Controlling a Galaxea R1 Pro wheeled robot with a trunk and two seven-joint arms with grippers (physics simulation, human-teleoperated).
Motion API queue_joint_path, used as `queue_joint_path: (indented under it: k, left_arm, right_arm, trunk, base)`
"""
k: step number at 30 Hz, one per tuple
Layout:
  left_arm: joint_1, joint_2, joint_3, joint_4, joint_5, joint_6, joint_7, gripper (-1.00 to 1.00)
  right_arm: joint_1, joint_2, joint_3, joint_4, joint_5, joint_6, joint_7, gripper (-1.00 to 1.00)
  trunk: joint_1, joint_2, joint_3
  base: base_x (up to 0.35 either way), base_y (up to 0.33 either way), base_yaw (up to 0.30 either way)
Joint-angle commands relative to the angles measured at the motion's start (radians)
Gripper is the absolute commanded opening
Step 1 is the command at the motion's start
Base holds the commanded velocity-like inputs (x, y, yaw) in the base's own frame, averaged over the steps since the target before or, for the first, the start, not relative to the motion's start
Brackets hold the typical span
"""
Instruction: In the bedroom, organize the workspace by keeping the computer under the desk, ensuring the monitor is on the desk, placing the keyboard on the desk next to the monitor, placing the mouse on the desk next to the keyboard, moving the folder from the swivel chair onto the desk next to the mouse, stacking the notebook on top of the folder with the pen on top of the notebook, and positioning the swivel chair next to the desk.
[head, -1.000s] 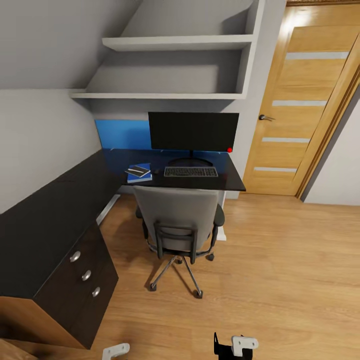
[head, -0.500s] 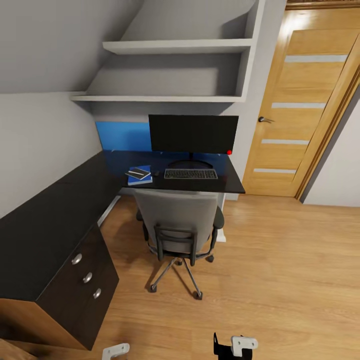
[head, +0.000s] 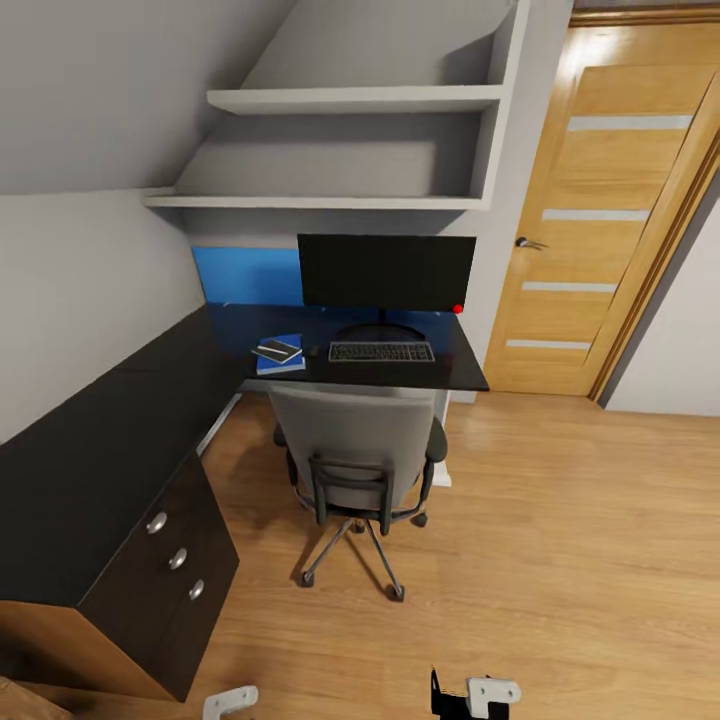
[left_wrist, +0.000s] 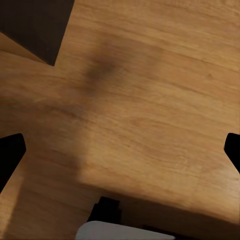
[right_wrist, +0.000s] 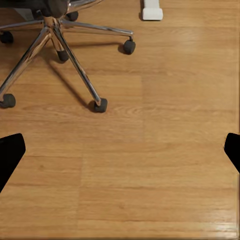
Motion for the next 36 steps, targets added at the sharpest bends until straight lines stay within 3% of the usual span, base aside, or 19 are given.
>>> queue_joint_path:
  k: [1, 7, 14, 17, 18, 19, 20, 23, 27, 36]
  left_arm:
    - [-0.001, 0.000, 0.006, 0.001, -0.008, -0.005, 0.005, 1.00]
    - [0.016, 0.009, 0.007, 0.001, -0.008, -0.012, 0.008, 1.00]
    - [0.097, 0.026, 0.006, 0.001, -0.009, -0.083, 0.008, 1.00]
    - [0.151, 0.032, 0.006, 0.001, -0.009, -0.181, 0.008, 1.00]
    - [0.198, 0.039, 0.006, 0.001, -0.009, -0.299, 0.005, 1.00]
    - [0.217, 0.041, 0.006, 0.001, -0.009, -0.353, 0.004, 1.00]
    - [0.217, 0.041, 0.006, 0.001, -0.009, -0.353, 0.004, 1.00]
    - [0.246, 0.043, 0.006, 0.001, -0.010, -0.436, 0.002, 1.00]
    - [0.262, 0.044, 0.006, 0.001, -0.010, -0.480, 0.002, 1.00]
    - [0.269, 0.039, 0.006, 0.001, -0.010, -0.492, 0.003, 1.00]
  right_arm:
    - [0.003, -0.001, 0.009, 0.002, -0.009, -0.004, -0.003, 1.00]
    - [0.054, -0.029, 0.009, 0.002, -0.009, -0.009, -0.007, 1.00]
    - [0.128, -0.061, 0.009, 0.002, -0.011, -0.016, -0.008, 1.00]
    - [0.150, -0.071, 0.009, 0.002, -0.011, -0.025, -0.008, 1.00]
    - [0.168, -0.076, 0.009, 0.002, -0.011, -0.035, -0.008, 1.00]
    - [0.175, -0.076, 0.010, 0.002, -0.011, -0.038, -0.008, 1.00]
    - [0.175, -0.076, 0.010, 0.002, -0.011, -0.038, -0.008, 1.00]
    - [0.183, -0.077, 0.010, 0.002, -0.011, -0.037, -0.009, 1.00]
    - [0.186, -0.087, 0.010, 0.000, -0.012, -0.034, -0.009, 1.00]
    - [0.188, -0.113, 0.010, 0.001, -0.012, -0.030, -0.005, 1.00]
  trunk:
    - [-0.004, 0.007, 0.002]
    - [-0.027, 0.049, 0.021]
    - [-0.054, 0.098, 0.043]
    - [-0.065, 0.119, 0.052]
    - [-0.069, 0.126, 0.056]
    - [-0.073, 0.133, 0.059]
    - [-0.077, 0.140, 0.062]
    - [-0.088, 0.161, 0.071]
    - [-0.092, 0.168, 0.074]
    - [-0.092, 0.168, 0.074]
  base:
    - [0.000, 0.000, 0.000]
    - [0.000, 0.000, 0.000]
    - [0.000, 0.000, 0.000]
    - [0.000, 0.000, 0.000]
    - [0.000, 0.000, 0.000]
    - [0.000, 0.000, 0.000]
    - [0.000, 0.000, 0.000]
    - [0.000, 0.000, 0.000]
    - [0.000, 0.000, 0.000]
    - [0.000, 0.000, 0.000]
